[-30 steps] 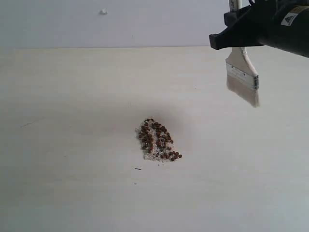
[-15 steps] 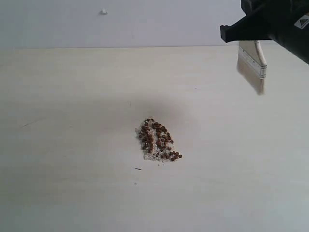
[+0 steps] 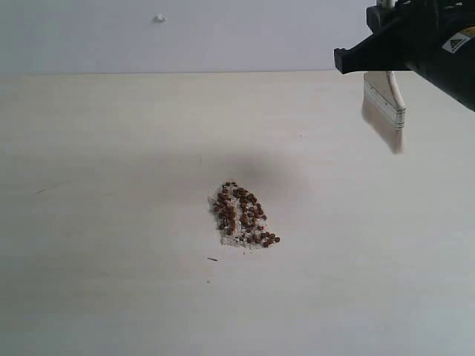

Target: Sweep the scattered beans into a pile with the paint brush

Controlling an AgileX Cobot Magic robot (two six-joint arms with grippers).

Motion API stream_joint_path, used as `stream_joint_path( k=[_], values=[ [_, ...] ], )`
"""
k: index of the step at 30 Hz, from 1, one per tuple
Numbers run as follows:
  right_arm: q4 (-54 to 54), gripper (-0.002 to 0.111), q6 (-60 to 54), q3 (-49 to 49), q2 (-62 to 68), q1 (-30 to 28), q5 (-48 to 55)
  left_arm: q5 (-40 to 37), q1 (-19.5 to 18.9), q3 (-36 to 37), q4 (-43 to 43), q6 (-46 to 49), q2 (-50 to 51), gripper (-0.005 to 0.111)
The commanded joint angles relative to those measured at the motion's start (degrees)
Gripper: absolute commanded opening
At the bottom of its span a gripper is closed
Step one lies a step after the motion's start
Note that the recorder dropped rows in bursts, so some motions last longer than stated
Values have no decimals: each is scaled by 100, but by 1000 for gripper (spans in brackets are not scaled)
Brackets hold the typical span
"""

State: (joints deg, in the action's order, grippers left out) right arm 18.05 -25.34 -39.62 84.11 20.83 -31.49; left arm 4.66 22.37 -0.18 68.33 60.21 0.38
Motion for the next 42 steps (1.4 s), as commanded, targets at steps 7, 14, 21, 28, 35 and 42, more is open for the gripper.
stream_joint_path(
  k=[7, 14, 21, 28, 35, 42],
  values=[
    [-143, 0, 1, 32, -7, 16, -6, -1, -11, 18, -21, -31, -38, 0],
    [-255, 0, 1, 32, -7, 16, 220, -1, -11, 18, -21, -31, -38, 0],
    [-255, 0, 1, 32, -7, 16, 130, -1, -11, 18, -21, -31, -38, 0],
    [-255, 0, 1, 32, -7, 16, -28, -1, -11, 18, -21, -31, -38, 0],
    [-95, 0, 325, 32, 190, 16, -7, -1, -11, 18, -21, -31, -38, 0],
    [701, 0, -105, 32, 216, 1057, -297, -1, -11, 18, -21, -31, -38, 0]
  ],
)
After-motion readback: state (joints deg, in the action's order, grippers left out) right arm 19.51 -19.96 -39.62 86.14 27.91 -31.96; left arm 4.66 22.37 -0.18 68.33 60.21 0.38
